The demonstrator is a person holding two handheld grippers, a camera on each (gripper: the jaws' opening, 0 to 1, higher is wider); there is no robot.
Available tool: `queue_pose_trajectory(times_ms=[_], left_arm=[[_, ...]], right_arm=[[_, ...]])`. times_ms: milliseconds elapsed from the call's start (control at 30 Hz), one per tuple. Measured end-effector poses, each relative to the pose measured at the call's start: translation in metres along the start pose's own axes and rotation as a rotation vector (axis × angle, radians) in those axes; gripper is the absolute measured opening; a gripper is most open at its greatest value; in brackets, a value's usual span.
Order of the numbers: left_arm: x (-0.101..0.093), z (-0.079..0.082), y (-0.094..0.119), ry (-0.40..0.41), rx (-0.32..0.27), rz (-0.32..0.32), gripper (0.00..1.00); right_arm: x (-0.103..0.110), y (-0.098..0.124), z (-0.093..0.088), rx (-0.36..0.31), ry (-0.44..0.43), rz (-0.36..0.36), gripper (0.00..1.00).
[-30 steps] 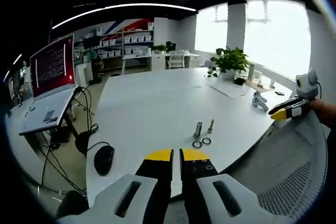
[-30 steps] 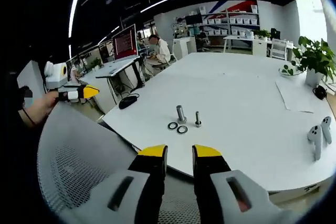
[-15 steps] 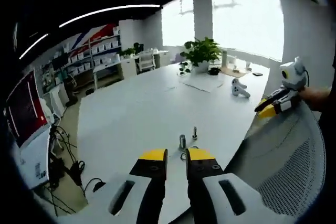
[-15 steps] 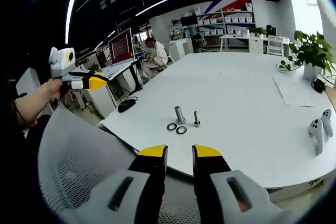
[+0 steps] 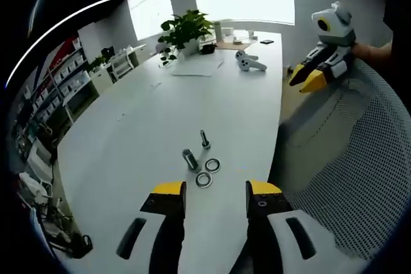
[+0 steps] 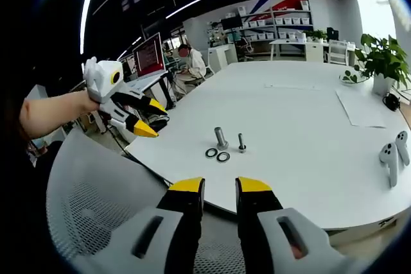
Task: Place the washer onto the threaded stud by aligning its center hole with the stud, sliding it down to the base, and recovering from edge contact or off-axis alignment until the washer reaches the visible bottom stop.
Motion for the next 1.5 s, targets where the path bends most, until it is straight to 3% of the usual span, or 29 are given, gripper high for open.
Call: queue_pose_trajectory(times_ms=[100, 167, 267, 500, 700, 767, 800, 867, 1033, 1133, 1167, 1267, 1500], left_arm=[[0.007, -0.004, -0.019, 0.012, 0.042, -0.02, 0.4], [0.014, -0.013, -0.029, 0.028, 0.105, -0.014, 0.39], [0.02, -0.016, -0.045, 0.018, 0.127, -0.029, 0.38], [0.031, -0.035, -0.075, -0.073, 0.266, -0.102, 0.36], [0.036, -0.045, -0.101, -0.053, 0.298, -0.153, 0.34], [0.036, -0.047, -0.109, -0.057, 0.303, -0.174, 0.4], [0.04, -0.054, -0.113, -0.066, 0.337, -0.173, 0.42], [0.042, -0.06, -0.117, -0.075, 0.379, -0.184, 0.42], [0.051, -0.059, -0.125, -0.042, 0.376, -0.182, 0.39], [0.055, -0.06, -0.128, -0.062, 0.403, -0.157, 0.26], [0.052, -0.057, -0.129, -0.085, 0.398, -0.188, 0.25], [0.056, -0.054, -0.131, -0.056, 0.415, -0.165, 0.25], [0.05, -0.055, -0.131, -0.071, 0.465, -0.195, 0.21]], right_arm=[[0.0, 0.0, -0.001, 0.003, 0.002, 0.002, 0.22], [0.0, 0.0, -0.001, 0.004, 0.002, 0.003, 0.22], [0.0, 0.0, -0.001, 0.004, 0.001, 0.003, 0.22], [0.001, 0.0, -0.002, 0.011, 0.008, 0.005, 0.21], [0.0, -0.001, -0.002, 0.017, 0.013, 0.004, 0.21], [0.0, -0.001, -0.002, 0.017, 0.016, 0.002, 0.21], [0.0, -0.001, -0.003, 0.018, 0.018, 0.002, 0.21], [0.0, -0.001, -0.003, 0.023, 0.023, 0.005, 0.21], [0.0, -0.001, -0.004, 0.026, 0.024, 0.008, 0.21], [0.0, -0.001, -0.004, 0.026, 0.023, 0.007, 0.21], [0.0, -0.001, -0.004, 0.026, 0.024, 0.008, 0.21], [0.0, -0.001, -0.004, 0.028, 0.026, 0.008, 0.21], [0.0, -0.001, -0.004, 0.027, 0.022, 0.005, 0.21]])
Point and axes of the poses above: the point that each gripper's makers call its tool centre point, and the gripper's own axes: y roughly backward along the fingers, x roughly to its left, z roughly out of its top, the point moved 1 cm from there along y, roughly backward along the fingers, and after that the axes turned 12 degrees about -z, right-handed, at the moved point
